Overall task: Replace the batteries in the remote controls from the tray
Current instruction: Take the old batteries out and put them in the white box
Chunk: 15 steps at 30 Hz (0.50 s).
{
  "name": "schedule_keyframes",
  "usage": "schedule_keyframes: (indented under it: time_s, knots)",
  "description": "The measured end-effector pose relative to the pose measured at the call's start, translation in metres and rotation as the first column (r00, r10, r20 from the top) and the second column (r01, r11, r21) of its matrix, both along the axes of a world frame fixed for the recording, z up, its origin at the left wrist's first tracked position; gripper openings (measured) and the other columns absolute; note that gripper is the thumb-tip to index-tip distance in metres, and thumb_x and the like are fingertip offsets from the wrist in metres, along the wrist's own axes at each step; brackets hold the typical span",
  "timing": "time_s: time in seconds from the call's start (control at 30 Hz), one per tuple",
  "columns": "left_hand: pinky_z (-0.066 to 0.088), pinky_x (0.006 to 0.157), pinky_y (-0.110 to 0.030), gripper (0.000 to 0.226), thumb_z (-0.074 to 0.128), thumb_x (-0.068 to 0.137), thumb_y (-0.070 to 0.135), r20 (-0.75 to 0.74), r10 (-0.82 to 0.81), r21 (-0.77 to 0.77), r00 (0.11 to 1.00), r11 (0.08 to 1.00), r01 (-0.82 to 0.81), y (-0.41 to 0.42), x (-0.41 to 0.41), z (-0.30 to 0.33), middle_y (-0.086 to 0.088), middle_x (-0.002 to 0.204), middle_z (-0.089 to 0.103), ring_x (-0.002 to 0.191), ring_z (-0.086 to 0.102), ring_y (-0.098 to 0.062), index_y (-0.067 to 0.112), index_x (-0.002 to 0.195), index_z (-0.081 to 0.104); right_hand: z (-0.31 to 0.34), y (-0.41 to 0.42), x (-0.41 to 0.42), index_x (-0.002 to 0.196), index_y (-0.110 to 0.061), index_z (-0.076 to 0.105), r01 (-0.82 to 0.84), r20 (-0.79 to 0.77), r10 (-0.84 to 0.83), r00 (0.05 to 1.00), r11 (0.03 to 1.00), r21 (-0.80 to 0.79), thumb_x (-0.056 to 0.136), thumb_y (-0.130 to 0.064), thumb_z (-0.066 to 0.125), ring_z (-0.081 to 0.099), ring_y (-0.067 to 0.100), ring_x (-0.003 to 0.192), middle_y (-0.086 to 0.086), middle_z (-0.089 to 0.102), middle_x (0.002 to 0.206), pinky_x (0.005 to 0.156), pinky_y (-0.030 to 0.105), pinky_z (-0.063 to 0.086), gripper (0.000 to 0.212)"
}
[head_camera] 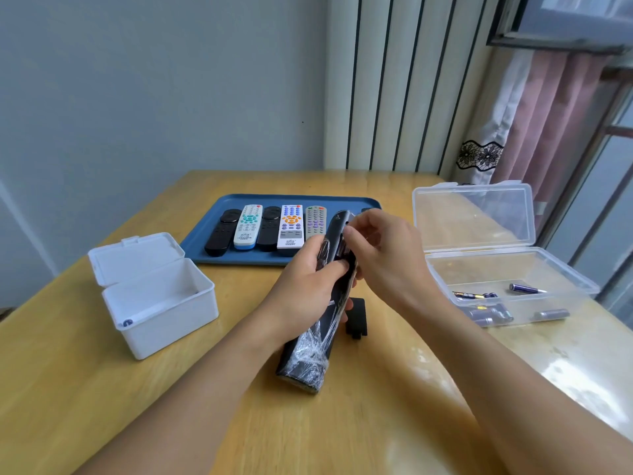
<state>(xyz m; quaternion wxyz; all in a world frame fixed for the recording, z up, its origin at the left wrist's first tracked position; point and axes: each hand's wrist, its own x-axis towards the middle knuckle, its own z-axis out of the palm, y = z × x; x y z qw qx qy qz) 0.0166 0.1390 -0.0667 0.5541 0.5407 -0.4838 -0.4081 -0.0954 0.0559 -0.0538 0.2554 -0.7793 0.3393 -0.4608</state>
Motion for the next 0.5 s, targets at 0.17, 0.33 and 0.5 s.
schedule_keyframes:
  time_s: [0.17,0.33,0.5]
  knots:
    - [0.053,0.062,-0.044,0.018,0.048,0.102,0.015,-0.005,0.014,0.005,1.0,1.0,-0.014,-0.0005,0.0027,-0.0021,-0.01,0.083,0.066,0.064,0.061,-0.028,0.017,0.119,0.054,-0.0064,-0.0045,0.0028,0.08,-0.015,0.067,0.025,-0.039,-0.025,0.999,0.999,-0.023,0.091,-0.015,0.063,0.067,0.016,0.054,-0.003,0.068,0.065,0.058,0.043,0.057,0.013]
    - [0.055,0.061,-0.041,0.02,0.049,0.102,0.018,0.022,0.014,0.007,1.0,1.0,-0.014,-0.0017,0.0033,-0.0015,-0.009,0.087,0.068,0.065,0.062,-0.026,0.02,0.121,0.053,-0.0026,-0.0057,0.0009,0.081,-0.012,0.069,-0.036,0.035,0.034,0.999,0.997,0.065,0.094,-0.013,0.063,0.066,0.025,0.047,0.004,0.068,0.066,0.05,0.047,0.056,0.014]
    - [0.056,0.06,-0.041,0.019,0.049,0.101,0.019,0.054,0.018,0.017,0.998,1.0,-0.019,-0.0013,0.0033,-0.0028,-0.008,0.087,0.068,0.064,0.063,-0.025,0.019,0.119,0.053,-0.0005,-0.0062,0.0022,0.078,-0.013,0.068,-0.011,0.0,0.011,1.0,0.998,0.058,0.092,-0.009,0.062,0.066,0.023,0.049,0.003,0.067,0.064,0.053,0.045,0.057,0.016]
